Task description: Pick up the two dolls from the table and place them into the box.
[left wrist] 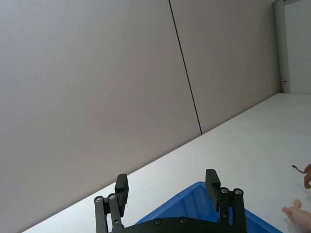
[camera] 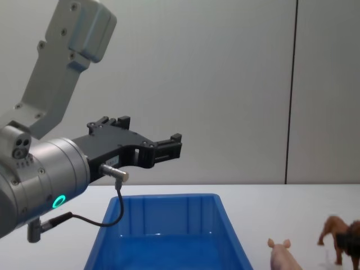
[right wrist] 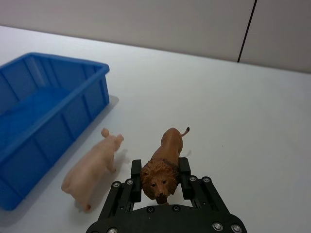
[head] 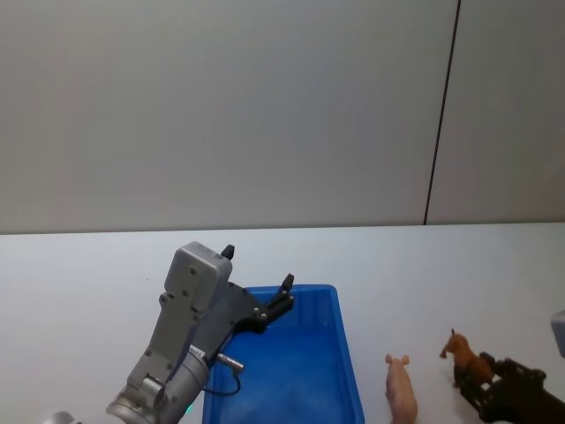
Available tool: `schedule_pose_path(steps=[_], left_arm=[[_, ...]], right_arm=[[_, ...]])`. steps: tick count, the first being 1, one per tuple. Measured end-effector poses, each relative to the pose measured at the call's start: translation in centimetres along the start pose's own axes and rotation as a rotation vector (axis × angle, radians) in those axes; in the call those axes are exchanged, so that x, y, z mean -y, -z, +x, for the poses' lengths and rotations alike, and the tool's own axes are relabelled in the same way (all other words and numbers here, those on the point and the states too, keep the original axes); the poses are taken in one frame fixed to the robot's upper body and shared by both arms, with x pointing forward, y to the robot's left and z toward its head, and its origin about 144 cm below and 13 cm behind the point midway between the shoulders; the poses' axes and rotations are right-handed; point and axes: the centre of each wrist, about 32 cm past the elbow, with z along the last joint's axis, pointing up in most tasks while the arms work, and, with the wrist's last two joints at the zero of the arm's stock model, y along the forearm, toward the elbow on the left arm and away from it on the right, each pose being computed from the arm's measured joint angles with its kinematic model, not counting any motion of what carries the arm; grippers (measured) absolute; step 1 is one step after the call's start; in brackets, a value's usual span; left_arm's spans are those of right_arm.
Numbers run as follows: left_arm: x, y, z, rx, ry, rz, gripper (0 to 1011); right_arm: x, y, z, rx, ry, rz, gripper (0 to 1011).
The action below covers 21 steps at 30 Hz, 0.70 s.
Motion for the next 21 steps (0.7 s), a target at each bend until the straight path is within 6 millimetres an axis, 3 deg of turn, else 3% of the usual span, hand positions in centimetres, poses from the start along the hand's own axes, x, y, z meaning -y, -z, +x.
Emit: schedule_pose_path(steps=[21], left_arm=[[0.0, 0.0, 0.0, 0.0, 0.0, 0.0, 1001]], right_arm=[[-1.7, -4.6, -1.7, 0.092, -0.18, 0.185, 428]])
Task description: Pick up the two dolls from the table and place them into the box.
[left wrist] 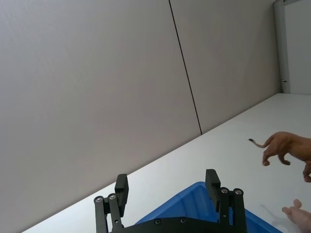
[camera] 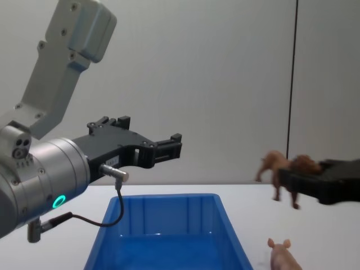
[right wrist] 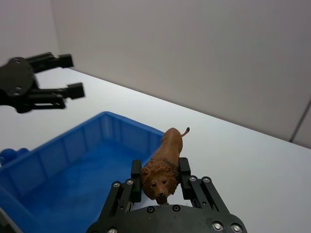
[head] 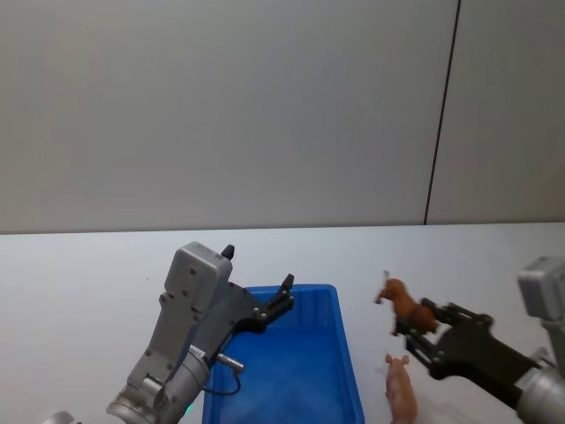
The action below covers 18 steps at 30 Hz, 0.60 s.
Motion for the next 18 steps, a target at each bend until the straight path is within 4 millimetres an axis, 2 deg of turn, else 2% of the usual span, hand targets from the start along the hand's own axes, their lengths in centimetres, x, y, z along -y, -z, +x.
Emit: schedule_pose_path(steps=[10, 15, 18], left_arm=[[0.0, 0.0, 0.0, 0.0, 0.0, 0.0, 1001], [0.0, 0.0, 0.0, 0.0, 0.0, 0.0, 1001], [0.0, 0.0, 0.0, 0.0, 0.0, 0.0, 1001]], right_arm=[[-2.9, -1.3, -1.0, -0.035, -0.134, -0.014, 428], [-4.5, -1.3, -1.5, -0.061, -0.193, -0.039, 548], [-4.9, -1.3, -1.6, -0.068, -0.207, -0.045, 653]])
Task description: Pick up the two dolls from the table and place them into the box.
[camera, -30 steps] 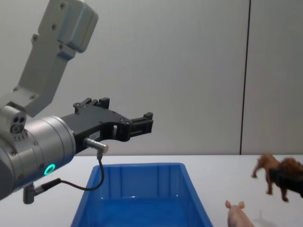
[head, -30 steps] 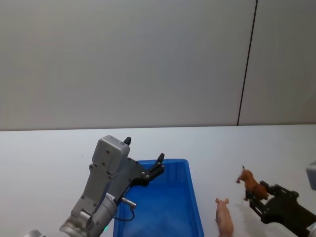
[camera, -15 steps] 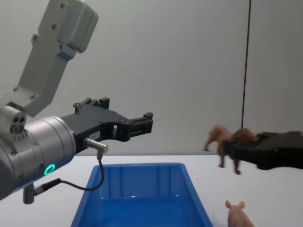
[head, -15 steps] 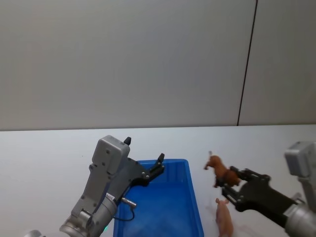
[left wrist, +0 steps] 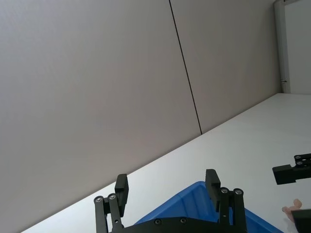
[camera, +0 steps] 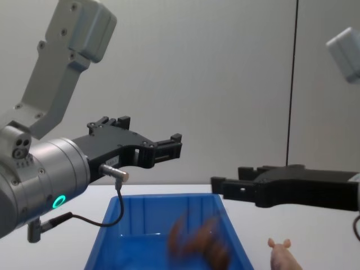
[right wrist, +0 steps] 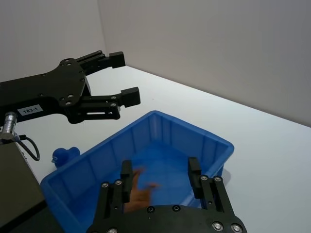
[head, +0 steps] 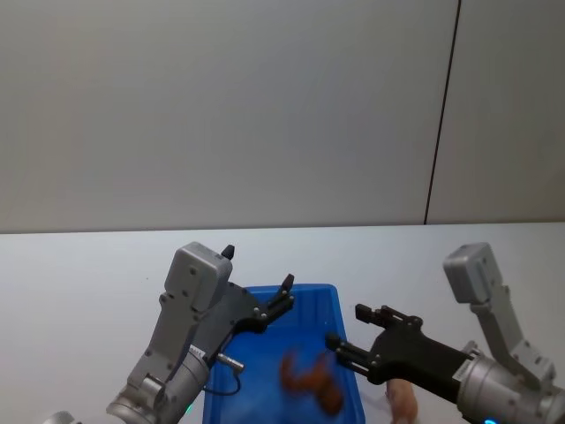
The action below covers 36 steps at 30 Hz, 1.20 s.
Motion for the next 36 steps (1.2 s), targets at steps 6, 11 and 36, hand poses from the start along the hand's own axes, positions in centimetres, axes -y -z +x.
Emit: schedule_pose_path(steps=[6, 11, 36], left_arm=[[0.0, 0.0, 0.0, 0.0, 0.0, 0.0, 1001], [0.0, 0.0, 0.0, 0.0, 0.0, 0.0, 1001], [0.0, 0.0, 0.0, 0.0, 0.0, 0.0, 1001]], right_arm=[[-0.5, 0.0, 0.1, -0.008, -0.017, -0.007, 846], [-0.4, 0.1, 0.3, -0.009, -0.014, -0.006, 961], [3.5, 2.3, 1.4, -0.008, 0.127, -0.099, 1001]])
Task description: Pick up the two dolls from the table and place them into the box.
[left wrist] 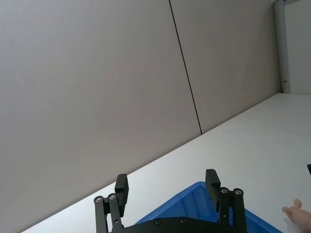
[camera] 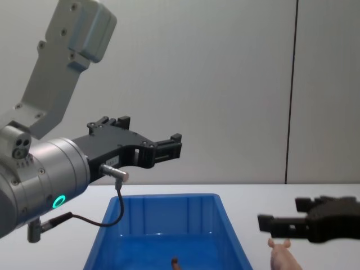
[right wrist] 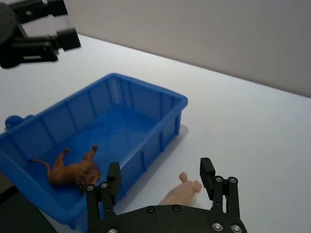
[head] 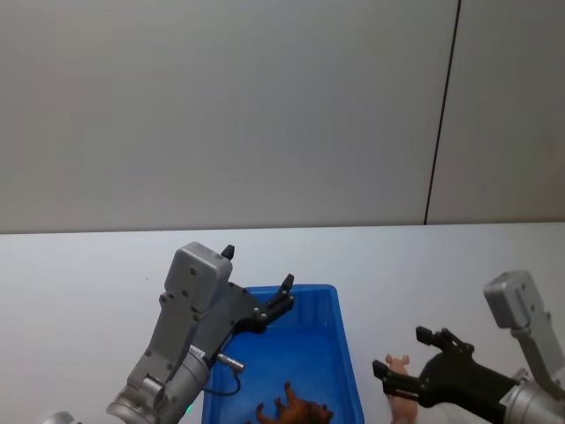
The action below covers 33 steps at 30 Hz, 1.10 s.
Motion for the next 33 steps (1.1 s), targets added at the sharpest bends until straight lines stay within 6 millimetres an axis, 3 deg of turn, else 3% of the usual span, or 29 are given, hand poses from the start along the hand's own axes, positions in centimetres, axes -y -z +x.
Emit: schedule_pose_path(steps=[17, 24, 33], left_arm=[[0.0, 0.0, 0.0, 0.0, 0.0, 0.0, 1001], [0.0, 0.0, 0.0, 0.0, 0.0, 0.0, 1001], [0.0, 0.0, 0.0, 0.0, 0.0, 0.0, 1001]], right_arm=[[-0.5, 2.5, 0.3, -0.034, 0.035, -0.143, 1001], [-0.9, 3.0, 0.2, -0.049, 0.038, -0.163, 845], [-1.5, 3.5, 0.1, -0.078, 0.043, -0.173, 561]])
